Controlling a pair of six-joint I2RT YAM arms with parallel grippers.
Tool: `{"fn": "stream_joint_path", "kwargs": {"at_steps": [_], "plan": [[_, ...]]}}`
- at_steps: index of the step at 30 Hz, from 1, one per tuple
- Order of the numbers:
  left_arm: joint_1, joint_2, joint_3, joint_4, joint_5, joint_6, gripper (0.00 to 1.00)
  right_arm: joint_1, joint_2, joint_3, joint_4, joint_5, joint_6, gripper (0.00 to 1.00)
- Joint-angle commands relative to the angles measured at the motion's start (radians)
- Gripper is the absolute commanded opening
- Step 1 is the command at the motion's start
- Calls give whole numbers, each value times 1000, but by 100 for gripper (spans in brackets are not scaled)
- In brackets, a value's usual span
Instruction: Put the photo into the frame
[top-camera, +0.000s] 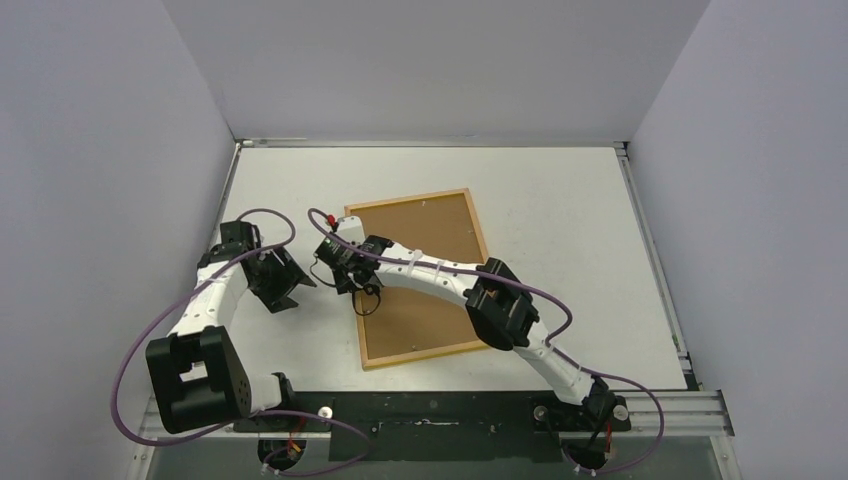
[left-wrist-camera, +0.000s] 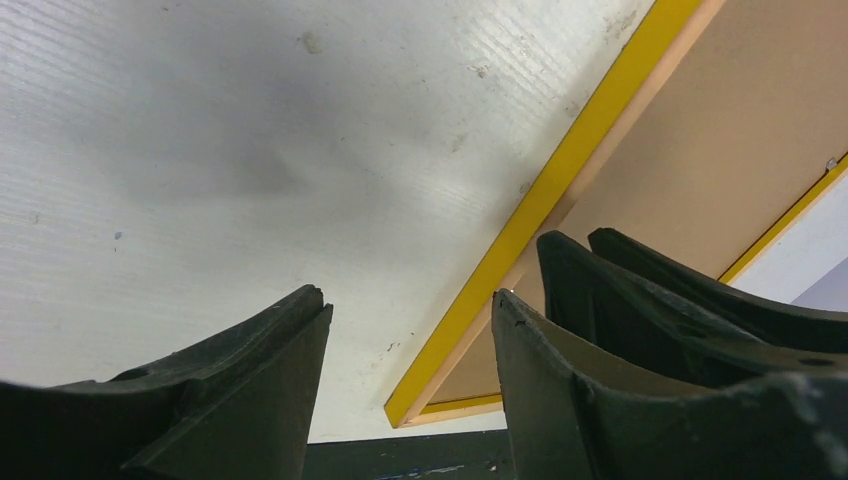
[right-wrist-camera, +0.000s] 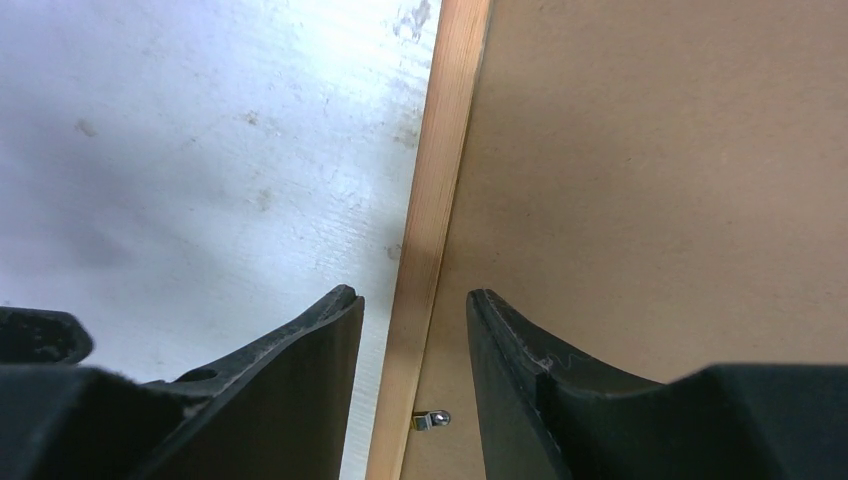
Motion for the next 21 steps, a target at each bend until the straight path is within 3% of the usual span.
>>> {"fn": "stream_joint_path", "kwargs": {"at_steps": [1,11,21], "plan": [[18,15,-4,31,10,18,58,10,23,46,-24,-13,-25,43],[24,26,-45,67,51,12,58,19,43,50,-53,-17,-6,32],[25,28,-52,74,74,15,58,37,97,124,-123,-9,3,32]]}}
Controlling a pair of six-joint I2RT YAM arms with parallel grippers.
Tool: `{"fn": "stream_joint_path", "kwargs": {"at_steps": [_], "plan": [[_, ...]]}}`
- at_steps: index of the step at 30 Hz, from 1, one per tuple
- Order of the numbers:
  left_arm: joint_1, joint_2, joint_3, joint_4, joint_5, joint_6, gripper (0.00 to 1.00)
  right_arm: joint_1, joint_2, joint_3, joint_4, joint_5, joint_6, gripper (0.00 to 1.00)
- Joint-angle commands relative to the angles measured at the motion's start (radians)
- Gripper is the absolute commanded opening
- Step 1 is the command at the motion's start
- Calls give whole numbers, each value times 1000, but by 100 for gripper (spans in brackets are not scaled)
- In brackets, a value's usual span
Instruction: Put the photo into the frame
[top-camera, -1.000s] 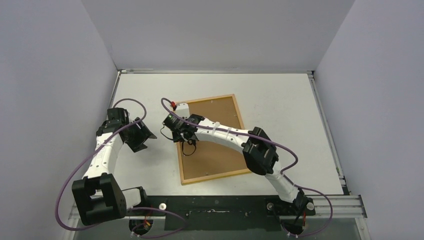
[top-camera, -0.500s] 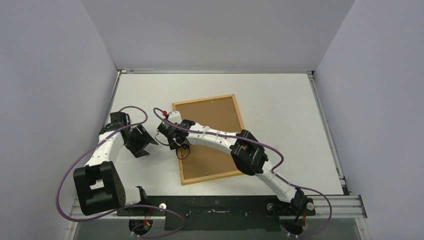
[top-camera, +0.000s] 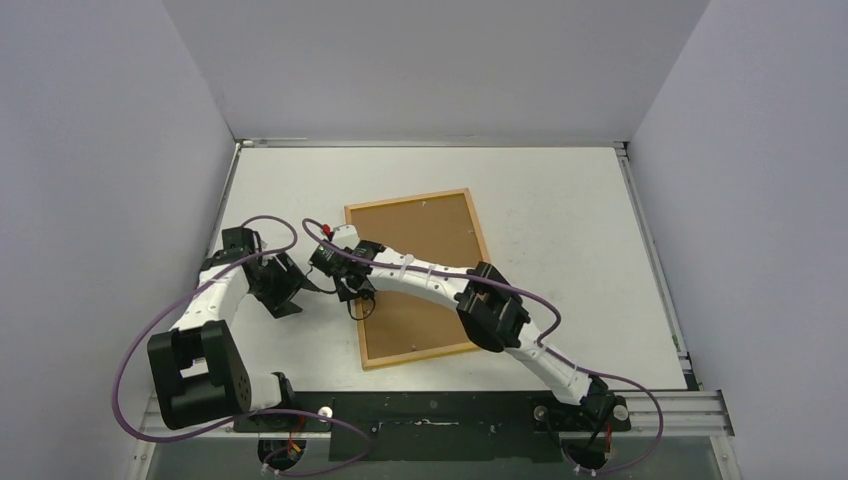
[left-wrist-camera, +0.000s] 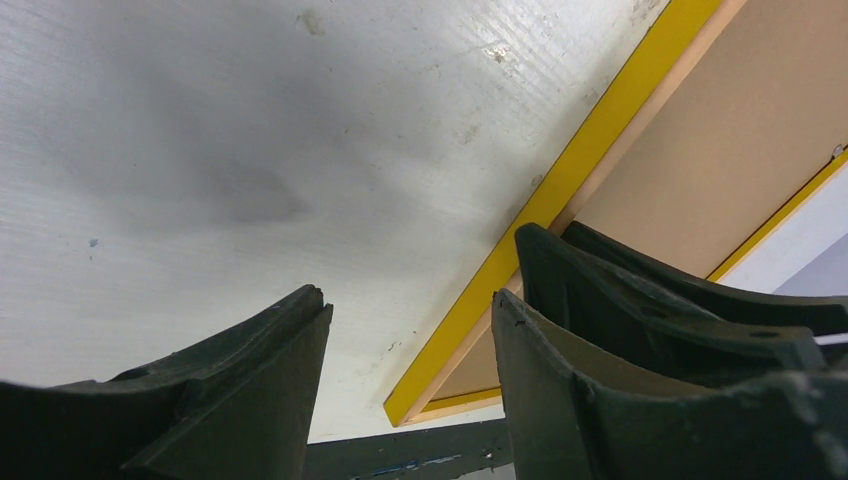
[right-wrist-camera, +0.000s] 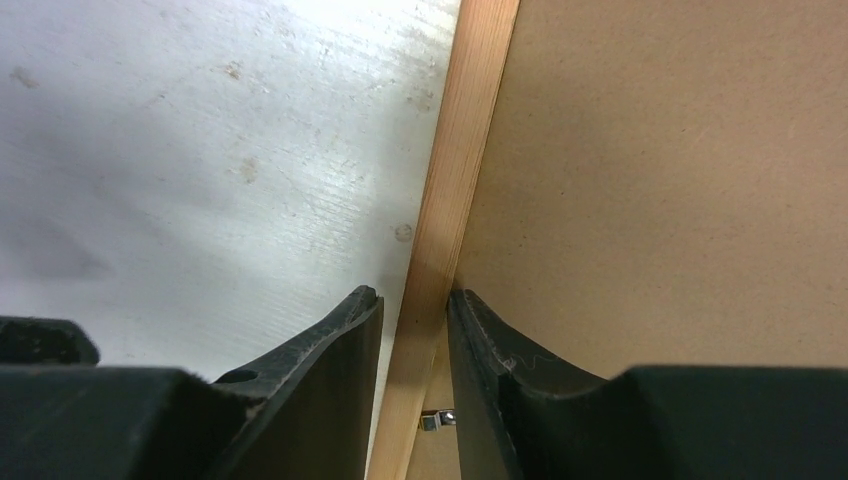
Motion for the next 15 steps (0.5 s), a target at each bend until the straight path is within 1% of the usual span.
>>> {"fn": "stream_joint_path", "kwargs": {"at_steps": [1,5,6,11,15], "plan": [[6,1,0,36,29,12,58,16,31,57,-54,14,9,32],[7,1,0,41,34,14,58,15,53,88,-98,28,14,31],[7,1,0,41,36,15,58,15,52,88,-100,30,14,30],[7,1,-2,43,44,16,58,21,35,81,-100,56,20,17],[7,-4,-6,49,66,-4,58,23,2,74,-91,75,37,8]]}}
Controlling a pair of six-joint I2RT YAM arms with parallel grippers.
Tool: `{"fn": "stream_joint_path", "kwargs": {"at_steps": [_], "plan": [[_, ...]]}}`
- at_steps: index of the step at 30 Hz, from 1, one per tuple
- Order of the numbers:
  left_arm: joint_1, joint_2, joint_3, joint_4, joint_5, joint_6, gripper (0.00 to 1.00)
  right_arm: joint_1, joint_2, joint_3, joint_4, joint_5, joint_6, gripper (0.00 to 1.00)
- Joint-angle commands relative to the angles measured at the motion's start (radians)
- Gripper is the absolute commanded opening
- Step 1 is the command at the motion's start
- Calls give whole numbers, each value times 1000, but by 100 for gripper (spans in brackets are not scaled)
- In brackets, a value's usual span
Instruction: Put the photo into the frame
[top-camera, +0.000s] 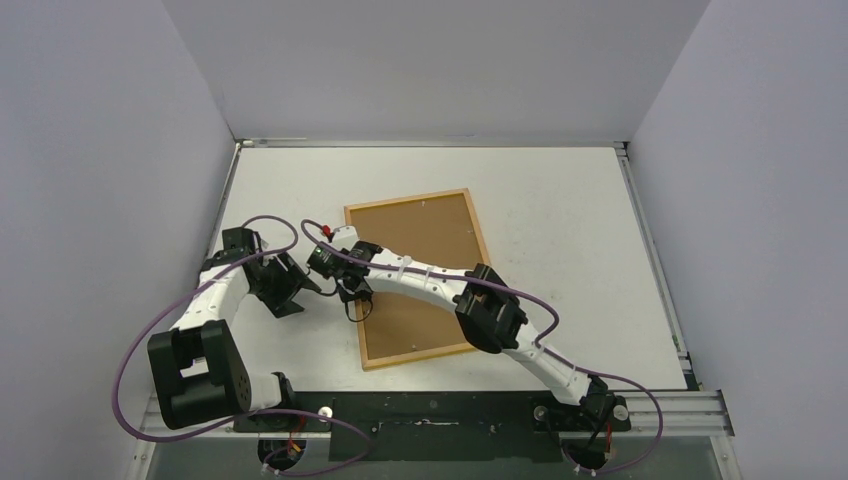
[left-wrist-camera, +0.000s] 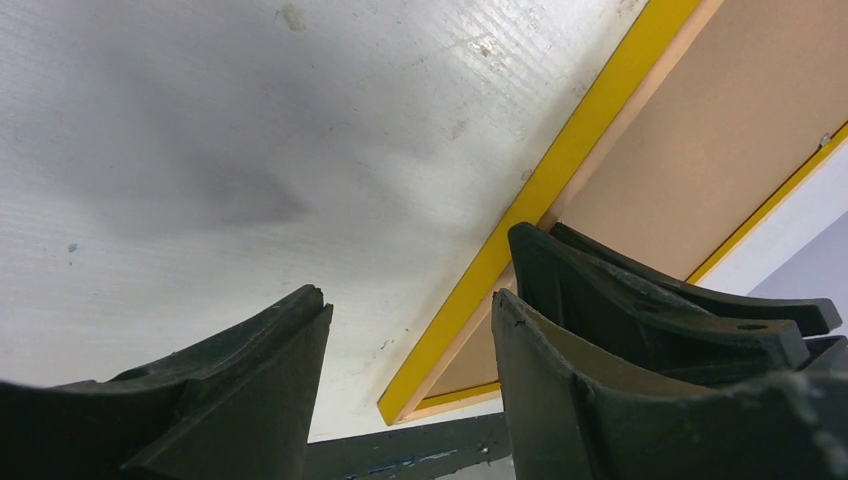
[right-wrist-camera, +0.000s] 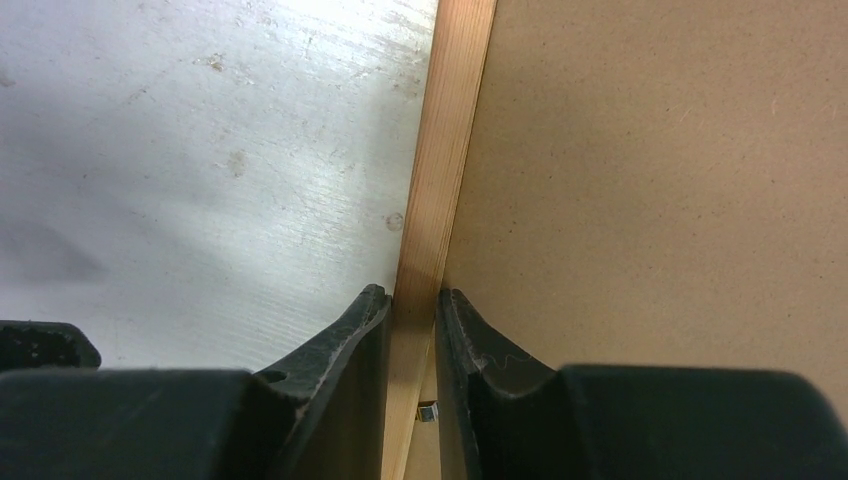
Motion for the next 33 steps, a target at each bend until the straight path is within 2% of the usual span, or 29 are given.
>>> {"fn": "stream_joint_path", "kwargs": {"at_steps": [1,5,10,21,26,33], "plan": [[7,-12,-11,54,65,-24,59,11,-44,16,-10,49,17,6],[7,-54,-75,169,174,-116,59,8,-99,18,35,56,39,0],[7,-99,-89,143,178,-96,59,-4,-143,34,53,52,65,0],[5,-237,-192,250,288,-189,61,-64,-258,-5,105,-10,162,0],[2,-301,-268,443,422,-259,63,-106,-312,-40,142,-65,197,0],[-21,-354,-386,852,546,-482,68,-138,-353,-60,160,-93,204,0]]}}
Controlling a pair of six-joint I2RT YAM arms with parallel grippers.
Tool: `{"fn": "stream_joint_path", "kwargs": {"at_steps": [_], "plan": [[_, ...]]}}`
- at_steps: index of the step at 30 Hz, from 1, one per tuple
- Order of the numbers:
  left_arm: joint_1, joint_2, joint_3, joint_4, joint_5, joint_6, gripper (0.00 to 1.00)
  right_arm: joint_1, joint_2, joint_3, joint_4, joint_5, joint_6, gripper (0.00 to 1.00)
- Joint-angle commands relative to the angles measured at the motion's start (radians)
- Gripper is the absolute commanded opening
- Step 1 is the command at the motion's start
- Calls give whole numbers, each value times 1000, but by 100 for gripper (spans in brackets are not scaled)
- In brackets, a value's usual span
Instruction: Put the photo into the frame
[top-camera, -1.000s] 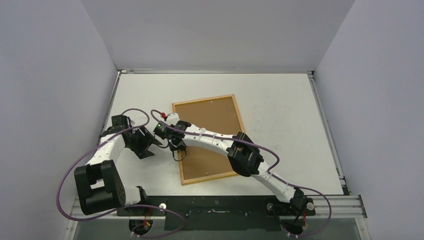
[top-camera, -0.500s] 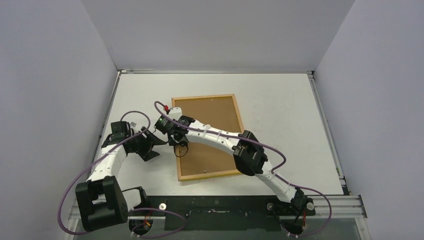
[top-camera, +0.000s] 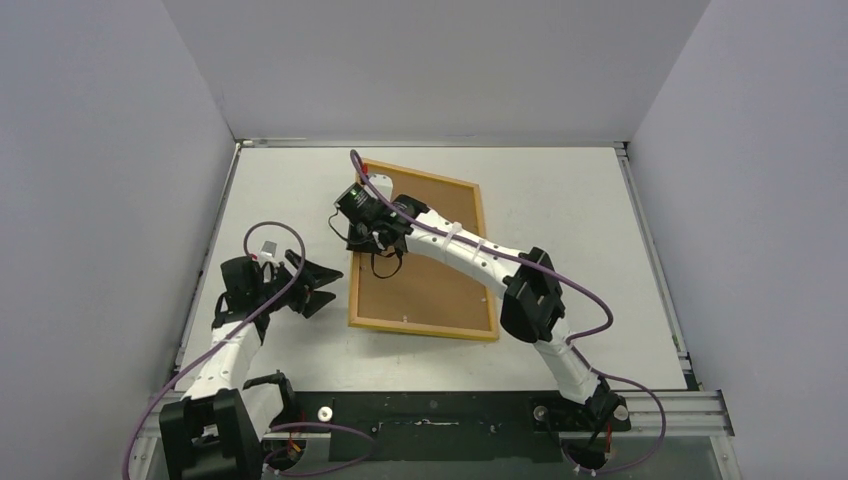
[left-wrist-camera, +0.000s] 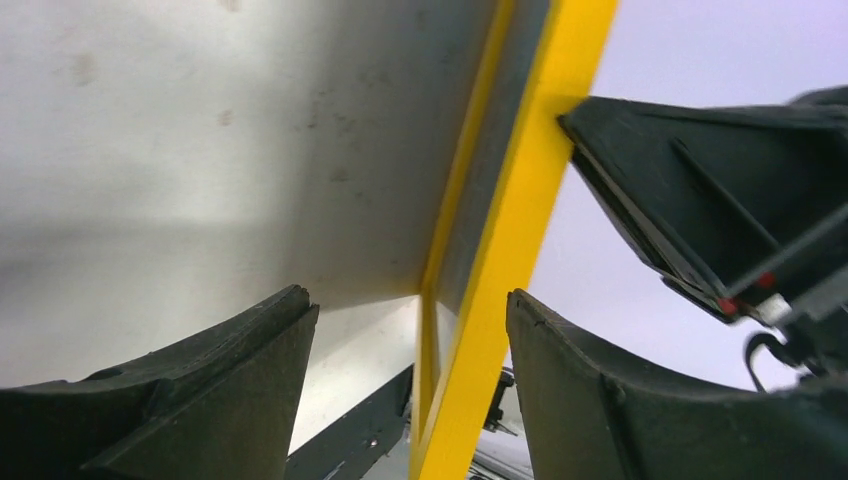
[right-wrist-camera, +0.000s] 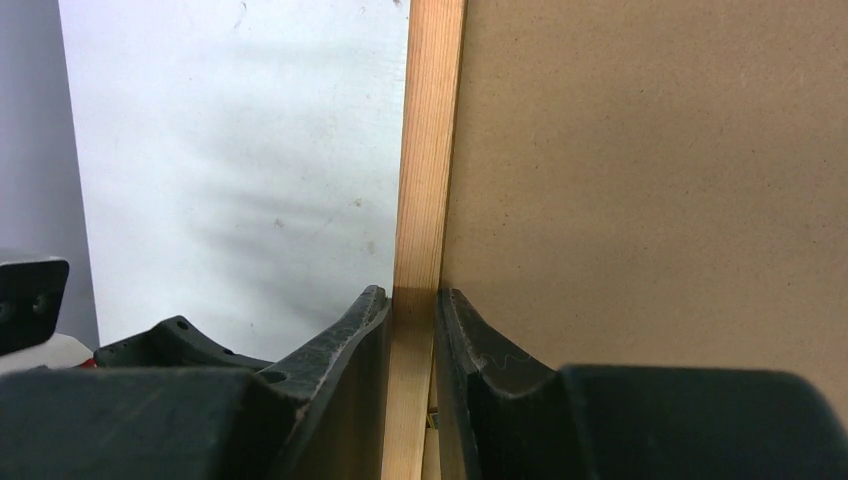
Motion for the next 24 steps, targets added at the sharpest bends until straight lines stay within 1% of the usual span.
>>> {"fn": "stream_joint_path", "kwargs": {"at_steps": [1,5,7,9,11,13,16,18,21,24], "plan": [[-20,-19,-39,355,129,-155,69,-14,-112,-6,83,-4,21,0],[-67,0,-33,402,127,-164,70,-21,-122,-24,101,-19,25,0],[-118,10,-23,431,118,-166,71,-21,-126,-28,106,-25,25,0],[-170,27,-2,429,105,-145,72,-25,-130,-34,113,-31,28,0],[-218,55,29,384,86,-100,71,-28,-135,-40,121,-42,33,0],[-256,78,59,301,50,-44,67,-32,-144,-49,130,-53,37,0],[-264,93,89,220,17,17,61,-33,-158,-58,139,-60,44,0],[-267,95,97,218,18,26,55,-36,-164,-60,139,-66,48,0],[-276,94,110,226,16,30,44,-38,-170,-66,140,-74,54,0],[-283,86,126,211,-2,42,36,-40,-176,-67,146,-82,63,0]]}}
